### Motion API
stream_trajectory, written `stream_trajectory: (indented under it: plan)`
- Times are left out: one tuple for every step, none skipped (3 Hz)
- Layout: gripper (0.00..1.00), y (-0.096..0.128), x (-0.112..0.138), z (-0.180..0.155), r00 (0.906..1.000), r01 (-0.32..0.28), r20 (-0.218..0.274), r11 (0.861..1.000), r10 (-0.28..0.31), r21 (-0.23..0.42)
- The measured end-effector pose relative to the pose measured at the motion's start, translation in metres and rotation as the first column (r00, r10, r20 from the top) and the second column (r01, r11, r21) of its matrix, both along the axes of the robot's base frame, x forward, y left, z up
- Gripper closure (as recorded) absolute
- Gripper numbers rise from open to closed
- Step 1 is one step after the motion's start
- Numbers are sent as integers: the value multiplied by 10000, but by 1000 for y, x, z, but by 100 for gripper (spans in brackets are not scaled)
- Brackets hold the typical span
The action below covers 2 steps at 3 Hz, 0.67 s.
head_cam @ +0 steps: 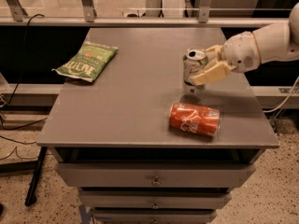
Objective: Move 7up can near coke can
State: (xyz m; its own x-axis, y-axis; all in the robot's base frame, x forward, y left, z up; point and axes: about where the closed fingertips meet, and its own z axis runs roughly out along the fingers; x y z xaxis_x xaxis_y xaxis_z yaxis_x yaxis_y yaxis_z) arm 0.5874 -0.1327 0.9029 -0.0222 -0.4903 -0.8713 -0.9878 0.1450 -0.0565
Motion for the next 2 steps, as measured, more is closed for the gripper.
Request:
stream_trajectory:
  plan:
    - [81, 7, -18, -14, 9964, -822, -216, 9965, 819, -151]
    - [58, 14, -30, -23, 9886, -1438, -502, 9892, 1423, -282]
